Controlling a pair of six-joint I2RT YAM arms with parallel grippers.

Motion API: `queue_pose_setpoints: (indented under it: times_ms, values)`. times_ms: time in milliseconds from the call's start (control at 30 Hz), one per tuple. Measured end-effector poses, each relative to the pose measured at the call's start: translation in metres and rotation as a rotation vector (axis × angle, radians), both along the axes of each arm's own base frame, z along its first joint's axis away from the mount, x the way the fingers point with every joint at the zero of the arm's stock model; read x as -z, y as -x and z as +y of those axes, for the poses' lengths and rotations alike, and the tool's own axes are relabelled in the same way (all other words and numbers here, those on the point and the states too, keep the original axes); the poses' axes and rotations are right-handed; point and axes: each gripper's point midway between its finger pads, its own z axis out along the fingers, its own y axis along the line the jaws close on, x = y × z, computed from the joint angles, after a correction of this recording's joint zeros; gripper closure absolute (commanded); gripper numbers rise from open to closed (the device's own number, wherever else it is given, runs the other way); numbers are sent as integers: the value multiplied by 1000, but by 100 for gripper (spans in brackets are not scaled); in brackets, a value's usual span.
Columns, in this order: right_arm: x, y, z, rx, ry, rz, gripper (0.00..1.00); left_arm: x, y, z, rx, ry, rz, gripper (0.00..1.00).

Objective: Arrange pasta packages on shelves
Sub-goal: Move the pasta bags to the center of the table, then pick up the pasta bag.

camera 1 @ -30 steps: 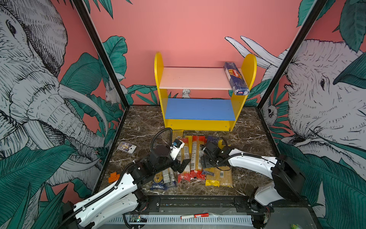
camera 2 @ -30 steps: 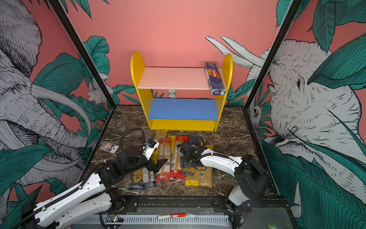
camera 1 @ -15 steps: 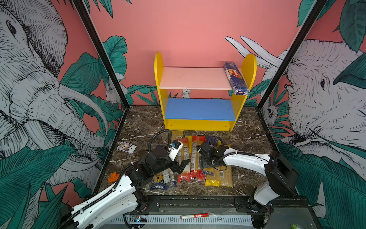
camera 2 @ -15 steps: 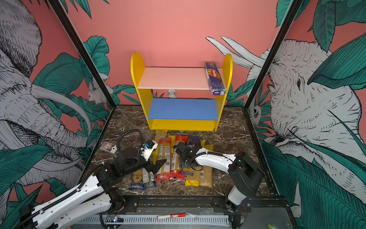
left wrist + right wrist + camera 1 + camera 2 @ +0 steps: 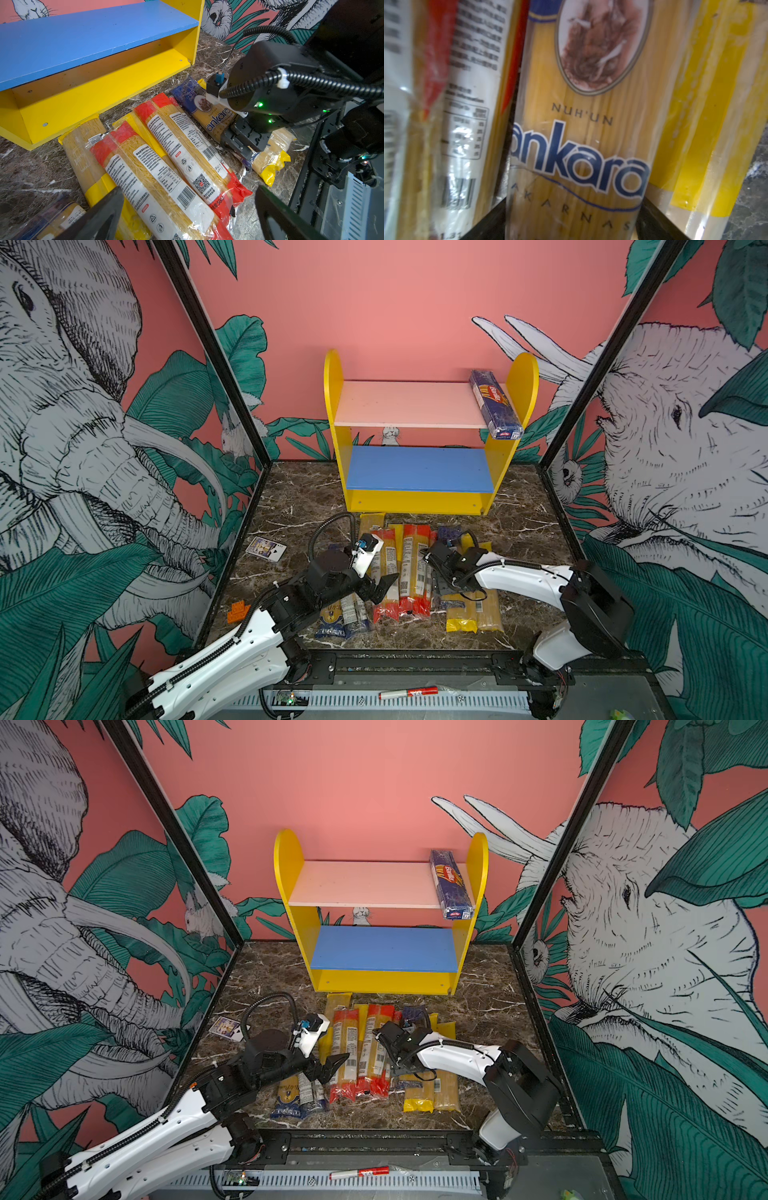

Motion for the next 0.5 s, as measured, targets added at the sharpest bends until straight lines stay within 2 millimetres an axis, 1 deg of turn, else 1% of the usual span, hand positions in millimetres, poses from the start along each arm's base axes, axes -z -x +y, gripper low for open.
queue_pose_setpoints:
  times_ms: [67, 100, 167, 267, 300, 400, 500]
  values:
    - [3, 0, 0, -3, 10, 7, 18, 0, 0, 0, 0, -1, 0, 1]
    - [5, -1, 1, -6, 16, 12, 21, 0, 0, 0, 0, 0, 1, 1]
    - [9, -3, 2, -11, 31, 18, 33, 0, 0, 0, 0, -1, 1, 1]
    - [13, -4, -1, -16, 59, 24, 48, 0, 0, 0, 0, -1, 1, 1]
    - [12, -4, -2, -14, 65, 23, 52, 0, 0, 0, -1, -1, 1, 1]
    - [11, -5, -3, -11, 66, 21, 59, 1, -1, 0, -3, -4, 2, 1]
    - [9, -6, -5, -9, 59, 15, 60, 4, -1, 0, -5, -13, 8, 1]
